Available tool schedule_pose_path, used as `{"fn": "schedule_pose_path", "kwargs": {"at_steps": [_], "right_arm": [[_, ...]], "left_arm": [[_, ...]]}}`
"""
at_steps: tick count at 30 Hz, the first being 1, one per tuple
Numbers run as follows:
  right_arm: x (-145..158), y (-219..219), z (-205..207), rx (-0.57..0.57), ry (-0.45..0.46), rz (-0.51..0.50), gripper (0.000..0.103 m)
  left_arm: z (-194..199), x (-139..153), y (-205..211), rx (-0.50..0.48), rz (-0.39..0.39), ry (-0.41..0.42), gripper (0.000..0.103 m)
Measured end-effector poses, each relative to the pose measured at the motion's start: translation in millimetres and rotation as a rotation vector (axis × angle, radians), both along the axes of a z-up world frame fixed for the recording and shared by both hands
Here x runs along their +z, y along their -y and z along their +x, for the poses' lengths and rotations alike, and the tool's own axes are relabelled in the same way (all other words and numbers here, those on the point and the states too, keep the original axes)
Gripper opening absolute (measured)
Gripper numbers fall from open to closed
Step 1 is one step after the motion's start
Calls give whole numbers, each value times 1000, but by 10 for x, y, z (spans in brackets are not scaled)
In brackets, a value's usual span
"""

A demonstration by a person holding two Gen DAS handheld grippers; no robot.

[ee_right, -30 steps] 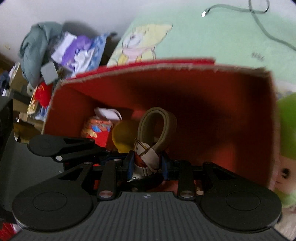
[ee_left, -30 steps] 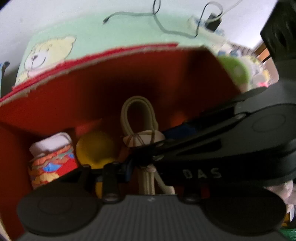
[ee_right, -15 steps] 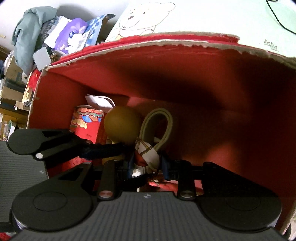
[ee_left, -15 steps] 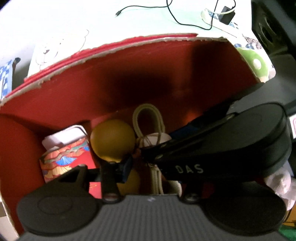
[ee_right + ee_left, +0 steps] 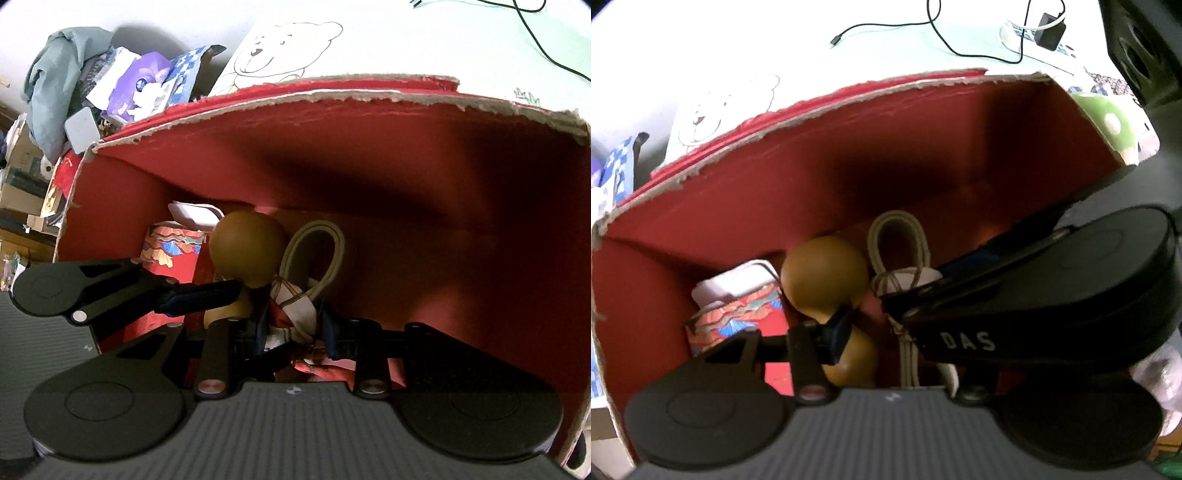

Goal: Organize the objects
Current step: 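Lower the ornament into the box beside the brown gourd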

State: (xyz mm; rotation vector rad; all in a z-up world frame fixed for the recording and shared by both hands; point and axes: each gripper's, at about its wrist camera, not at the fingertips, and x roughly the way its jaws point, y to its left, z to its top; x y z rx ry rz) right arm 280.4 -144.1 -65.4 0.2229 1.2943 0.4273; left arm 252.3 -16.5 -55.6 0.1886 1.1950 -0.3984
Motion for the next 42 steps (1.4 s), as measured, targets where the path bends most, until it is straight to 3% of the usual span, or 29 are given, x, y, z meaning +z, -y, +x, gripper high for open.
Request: {"fn": "schedule_pose_path", "kwargs": {"at_steps": [21,27,39,42], "right_arm": [[-3,75,21,-9,-8,78,34],[-15,112,42,-5,-18,132,34],[48,328,-11,-136,60,218,34],[54,310,-11,-140,71,190,33]], "left_arm": [[167,46,-98,62,22,19,65],[25,49,-97,86,29,34,66],[-13,106,-245,175,-20,70,69],[-3,103,-224,188,-18,81,69]]}}
